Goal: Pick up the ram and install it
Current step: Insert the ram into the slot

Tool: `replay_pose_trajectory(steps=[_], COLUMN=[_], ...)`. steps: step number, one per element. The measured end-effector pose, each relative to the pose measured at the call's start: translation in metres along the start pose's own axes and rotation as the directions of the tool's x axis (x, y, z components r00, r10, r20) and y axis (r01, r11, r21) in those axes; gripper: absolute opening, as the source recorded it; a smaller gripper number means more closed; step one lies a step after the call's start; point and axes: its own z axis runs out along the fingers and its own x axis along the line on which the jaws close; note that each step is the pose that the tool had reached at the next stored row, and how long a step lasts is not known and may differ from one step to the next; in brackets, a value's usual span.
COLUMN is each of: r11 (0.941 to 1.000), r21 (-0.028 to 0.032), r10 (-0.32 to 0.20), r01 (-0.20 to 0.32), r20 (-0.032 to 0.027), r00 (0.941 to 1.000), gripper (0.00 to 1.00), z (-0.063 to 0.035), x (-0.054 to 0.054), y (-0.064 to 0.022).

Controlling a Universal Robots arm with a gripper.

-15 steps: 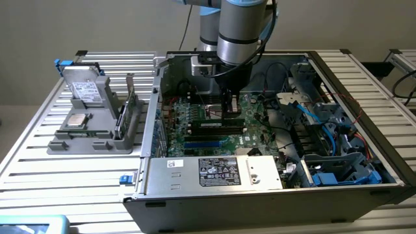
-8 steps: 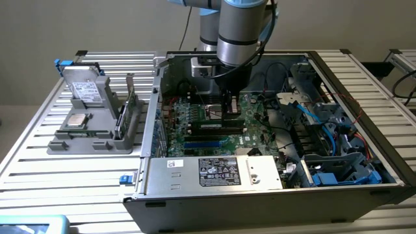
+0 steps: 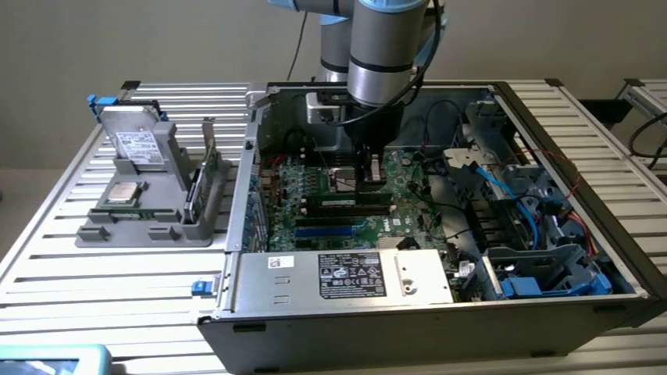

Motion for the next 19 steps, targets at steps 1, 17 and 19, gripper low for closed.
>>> replay_pose_trajectory(steps=[1,17,19], r11=[1.0,1.0,1.0], r21=[0.0,0.0007,0.0009], r10=[0.0,0.0,0.0], r01=[0.0,0.0,0.0], r20=[0.0002,0.0119,0.0141], r00=[1.0,0.9999,0.9999], gripper=[0.13,0.13,0.13], z=[0.0002,0.0051,0.0058], x=[-0.0003,-0.0034,-0.0035], y=[0.0,0.0013,0.0013])
